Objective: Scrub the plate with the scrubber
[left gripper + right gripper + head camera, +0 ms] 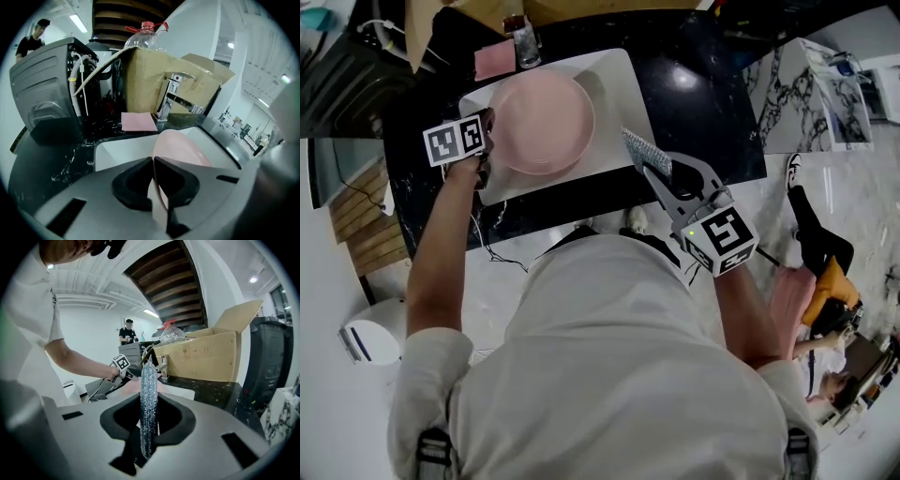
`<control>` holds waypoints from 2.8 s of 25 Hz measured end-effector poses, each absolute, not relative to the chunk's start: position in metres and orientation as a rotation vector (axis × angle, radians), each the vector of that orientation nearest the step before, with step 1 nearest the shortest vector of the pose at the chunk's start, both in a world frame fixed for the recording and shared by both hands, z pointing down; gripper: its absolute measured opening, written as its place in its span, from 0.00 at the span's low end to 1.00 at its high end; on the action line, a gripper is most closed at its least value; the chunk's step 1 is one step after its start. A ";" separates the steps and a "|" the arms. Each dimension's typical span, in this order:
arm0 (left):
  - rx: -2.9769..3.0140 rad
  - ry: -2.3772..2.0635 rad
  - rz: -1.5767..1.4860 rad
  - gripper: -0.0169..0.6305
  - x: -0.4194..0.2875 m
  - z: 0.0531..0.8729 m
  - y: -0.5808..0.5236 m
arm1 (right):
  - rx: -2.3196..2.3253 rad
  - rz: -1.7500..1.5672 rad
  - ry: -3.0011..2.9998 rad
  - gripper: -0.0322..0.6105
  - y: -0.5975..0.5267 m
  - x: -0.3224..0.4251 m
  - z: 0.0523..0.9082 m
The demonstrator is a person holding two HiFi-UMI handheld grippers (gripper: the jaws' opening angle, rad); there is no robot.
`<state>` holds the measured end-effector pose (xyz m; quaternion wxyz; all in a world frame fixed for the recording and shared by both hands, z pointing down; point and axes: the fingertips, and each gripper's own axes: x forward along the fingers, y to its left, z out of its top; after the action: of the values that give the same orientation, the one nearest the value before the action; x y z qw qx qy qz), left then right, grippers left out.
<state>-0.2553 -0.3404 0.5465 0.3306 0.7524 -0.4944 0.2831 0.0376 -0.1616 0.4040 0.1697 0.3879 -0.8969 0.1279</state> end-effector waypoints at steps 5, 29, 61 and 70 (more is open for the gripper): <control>1.924 -1.309 0.620 0.05 -0.238 0.535 -0.322 | 1.068 0.335 -2.575 0.17 -0.164 0.054 0.399; 2.123 -1.328 0.375 0.05 -0.111 0.429 -0.275 | 0.966 0.037 -2.480 0.17 -0.227 0.068 0.375; 2.156 -1.305 0.317 0.08 -0.059 0.411 -0.269 | 0.540 -0.556 -2.033 0.17 -0.193 -0.010 0.440; 2.147 -1.340 0.300 0.07 -0.070 0.410 -0.269 | 0.516 -0.565 -2.033 0.17 -0.191 -0.001 0.435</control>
<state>-0.0703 -0.2695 0.4099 0.2921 0.8057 -0.5029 0.1125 -0.0005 -0.1905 0.4346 0.4659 0.2102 -0.8281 -0.2302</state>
